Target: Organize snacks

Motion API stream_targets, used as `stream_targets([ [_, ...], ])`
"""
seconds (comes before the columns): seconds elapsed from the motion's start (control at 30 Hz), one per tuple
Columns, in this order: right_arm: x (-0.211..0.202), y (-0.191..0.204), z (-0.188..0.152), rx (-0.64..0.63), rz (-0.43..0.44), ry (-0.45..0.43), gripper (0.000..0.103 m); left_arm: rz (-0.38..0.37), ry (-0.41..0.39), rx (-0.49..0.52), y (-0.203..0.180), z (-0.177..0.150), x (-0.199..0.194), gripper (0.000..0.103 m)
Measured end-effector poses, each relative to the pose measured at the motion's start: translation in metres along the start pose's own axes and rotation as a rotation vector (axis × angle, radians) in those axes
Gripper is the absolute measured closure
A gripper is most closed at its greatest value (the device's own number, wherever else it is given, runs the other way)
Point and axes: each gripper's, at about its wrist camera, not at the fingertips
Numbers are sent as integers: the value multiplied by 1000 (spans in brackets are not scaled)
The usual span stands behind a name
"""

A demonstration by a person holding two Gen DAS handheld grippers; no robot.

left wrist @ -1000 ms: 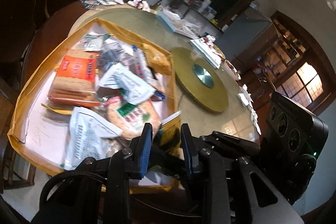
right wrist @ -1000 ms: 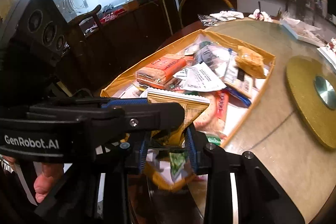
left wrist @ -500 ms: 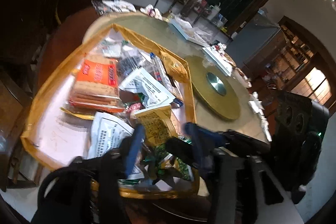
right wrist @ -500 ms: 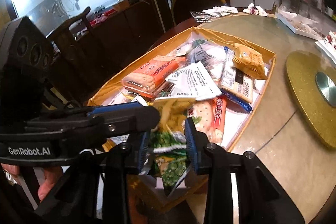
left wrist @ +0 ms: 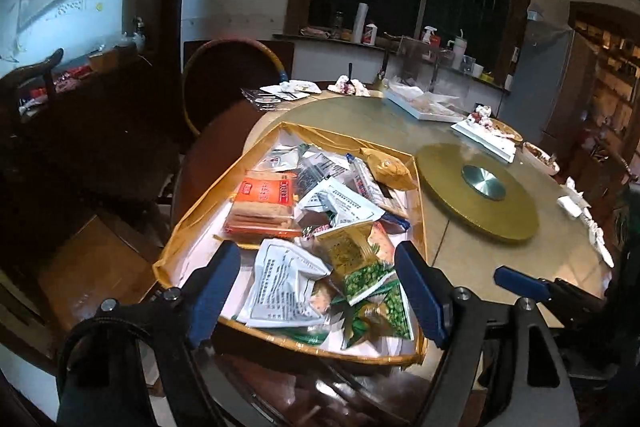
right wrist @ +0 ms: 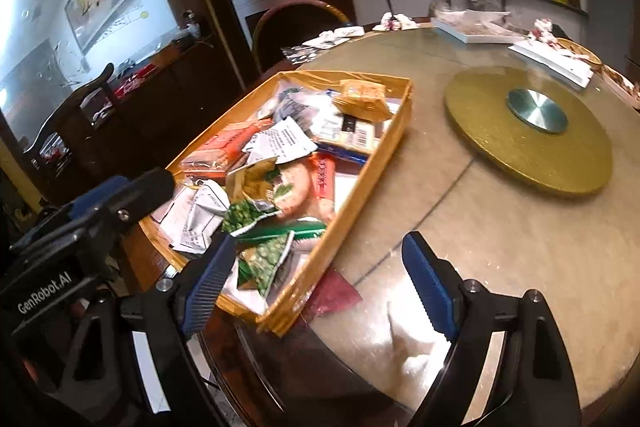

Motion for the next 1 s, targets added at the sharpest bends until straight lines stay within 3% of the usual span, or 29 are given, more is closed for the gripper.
stream_targets([
  [0.2, -4, 0, -3, -8, -23, 16, 17, 22, 83, 26, 2, 0, 0, 23],
  [0.5, -7, 4, -5, -21, 6, 19, 17, 108, 74, 25, 6, -1, -8, 23],
  [1.0, 3, 11, 2, -33, -40, 34, 17, 122, 70, 30, 10, -3, -4, 23],
])
Point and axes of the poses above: each gripper's, at about its wrist camera, not at the fingertips, and x roughly the way its jaws point, y to its left, z to its top, and after that the axes turned 1 degree about z, right-handed
